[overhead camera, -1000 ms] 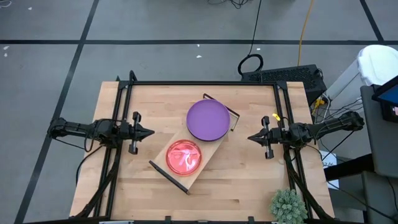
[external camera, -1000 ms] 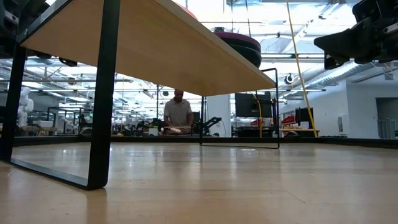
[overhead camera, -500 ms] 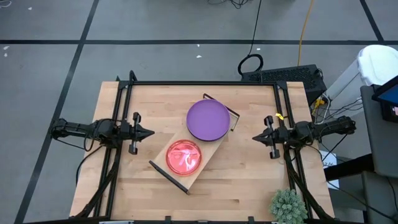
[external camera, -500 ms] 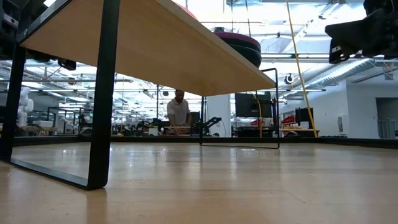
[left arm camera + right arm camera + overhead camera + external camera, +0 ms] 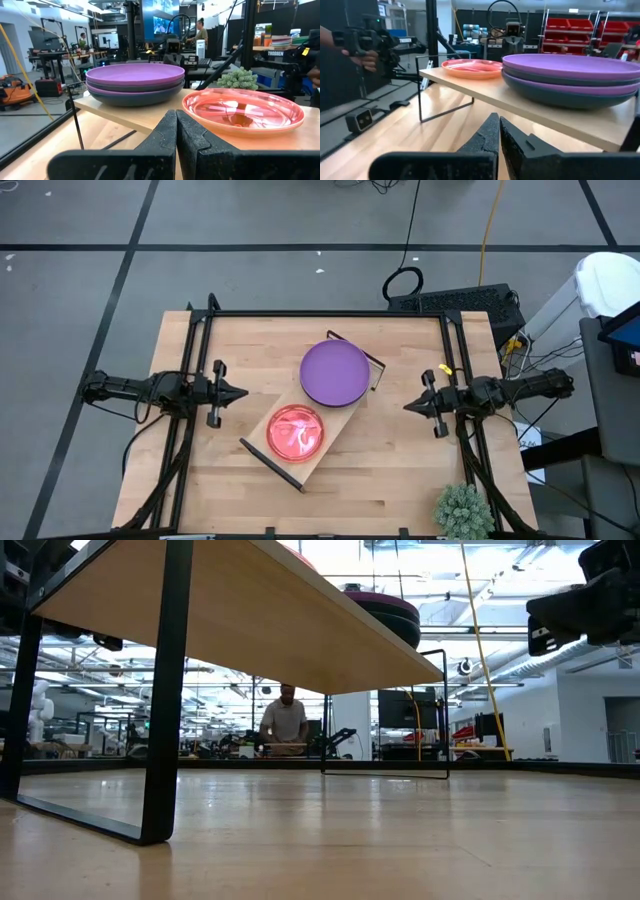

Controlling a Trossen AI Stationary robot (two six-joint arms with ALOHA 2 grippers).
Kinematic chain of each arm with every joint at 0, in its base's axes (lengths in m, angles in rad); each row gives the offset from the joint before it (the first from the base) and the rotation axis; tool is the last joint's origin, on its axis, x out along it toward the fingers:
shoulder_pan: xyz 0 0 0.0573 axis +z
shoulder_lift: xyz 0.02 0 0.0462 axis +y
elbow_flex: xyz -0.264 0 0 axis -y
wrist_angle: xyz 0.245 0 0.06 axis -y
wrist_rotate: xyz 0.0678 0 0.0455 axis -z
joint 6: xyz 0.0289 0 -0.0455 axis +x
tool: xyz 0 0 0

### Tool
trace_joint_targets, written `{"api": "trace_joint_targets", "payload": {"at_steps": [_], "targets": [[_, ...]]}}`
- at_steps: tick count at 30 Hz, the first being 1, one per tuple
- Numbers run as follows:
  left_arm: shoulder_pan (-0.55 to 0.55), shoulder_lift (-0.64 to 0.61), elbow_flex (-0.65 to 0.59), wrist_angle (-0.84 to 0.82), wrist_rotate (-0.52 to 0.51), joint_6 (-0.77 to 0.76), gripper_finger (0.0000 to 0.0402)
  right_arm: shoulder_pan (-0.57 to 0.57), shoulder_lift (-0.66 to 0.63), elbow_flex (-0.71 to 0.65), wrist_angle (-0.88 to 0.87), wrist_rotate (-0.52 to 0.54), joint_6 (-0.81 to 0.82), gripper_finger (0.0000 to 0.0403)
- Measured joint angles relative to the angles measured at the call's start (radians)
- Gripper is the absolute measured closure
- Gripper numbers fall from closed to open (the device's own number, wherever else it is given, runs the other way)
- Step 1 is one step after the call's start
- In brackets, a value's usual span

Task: Place and stack plates onto a shelf
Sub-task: Return to Home Position

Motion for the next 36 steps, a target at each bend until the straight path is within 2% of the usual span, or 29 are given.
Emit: {"api": "trace_joint_targets", "payload": {"at_steps": [5, 12, 31, 36], "targets": [[0.000, 0.000, 0.000, -0.001, 0.000, -0.010, 0.0401, -0.044, 0.000, 0.000, -0.003, -0.002, -0.039, 0.0403], [0.000, 0.000, 0.000, -0.001, -0.008, -0.017, 0.0401, -0.095, 0.000, 0.000, -0.019, -0.096, -0.001, 0.0403], [0.000, 0.000, 0.000, -0.026, -0.008, -0.018, 0.0401, -0.095, 0.000, 0.000, -0.011, -0.070, 0.051, 0.0403], [0.000, 0.000, 0.000, -0.026, -0.008, -0.018, 0.0401, -0.095, 0.007, 0.000, -0.007, -0.026, 0.043, 0.0403]]}}
